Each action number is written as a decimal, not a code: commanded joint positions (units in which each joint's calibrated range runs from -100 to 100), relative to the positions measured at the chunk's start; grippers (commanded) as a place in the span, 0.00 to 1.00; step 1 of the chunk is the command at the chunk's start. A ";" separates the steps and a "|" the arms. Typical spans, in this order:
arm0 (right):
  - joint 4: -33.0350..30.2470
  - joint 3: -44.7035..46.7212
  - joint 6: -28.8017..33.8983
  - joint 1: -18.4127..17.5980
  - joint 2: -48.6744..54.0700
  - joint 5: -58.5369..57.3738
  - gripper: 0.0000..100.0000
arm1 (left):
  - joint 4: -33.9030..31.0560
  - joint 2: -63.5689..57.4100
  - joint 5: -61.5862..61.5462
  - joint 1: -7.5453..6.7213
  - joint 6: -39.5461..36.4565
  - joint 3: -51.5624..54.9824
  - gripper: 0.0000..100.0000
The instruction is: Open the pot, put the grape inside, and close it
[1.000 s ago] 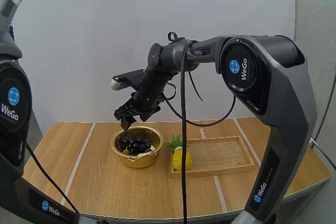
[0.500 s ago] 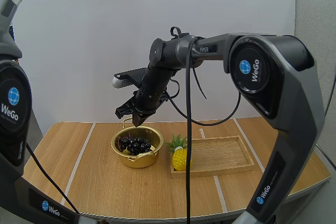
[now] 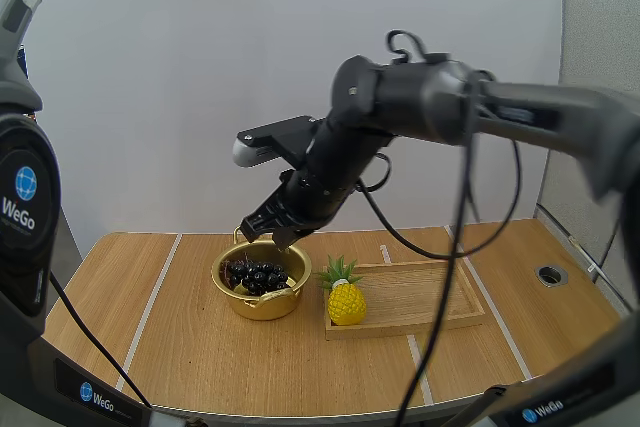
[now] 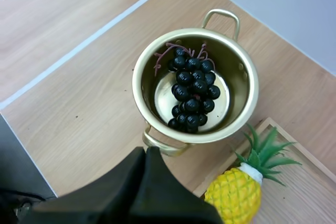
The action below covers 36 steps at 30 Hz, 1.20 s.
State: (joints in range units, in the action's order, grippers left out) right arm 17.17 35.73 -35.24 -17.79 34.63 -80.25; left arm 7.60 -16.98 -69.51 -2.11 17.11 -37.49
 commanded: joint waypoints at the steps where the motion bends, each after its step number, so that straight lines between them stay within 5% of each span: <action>1: -0.33 3.19 -0.21 -0.03 6.80 0.15 0.00 | 0.29 -0.22 2.59 -0.12 -0.81 -0.34 0.00; 18: -1.22 17.71 2.87 0.04 38.56 -9.57 0.00 | 0.29 -0.22 2.59 -0.12 -0.81 -0.34 0.00; 36: -1.83 19.71 3.17 3.97 48.69 -15.05 0.00 | 0.29 -0.22 2.59 -0.12 -0.81 -0.34 0.00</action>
State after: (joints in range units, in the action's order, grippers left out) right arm 15.43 55.23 -32.26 -14.40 81.27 -94.43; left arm 7.60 -16.98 -69.51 -2.11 17.11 -37.49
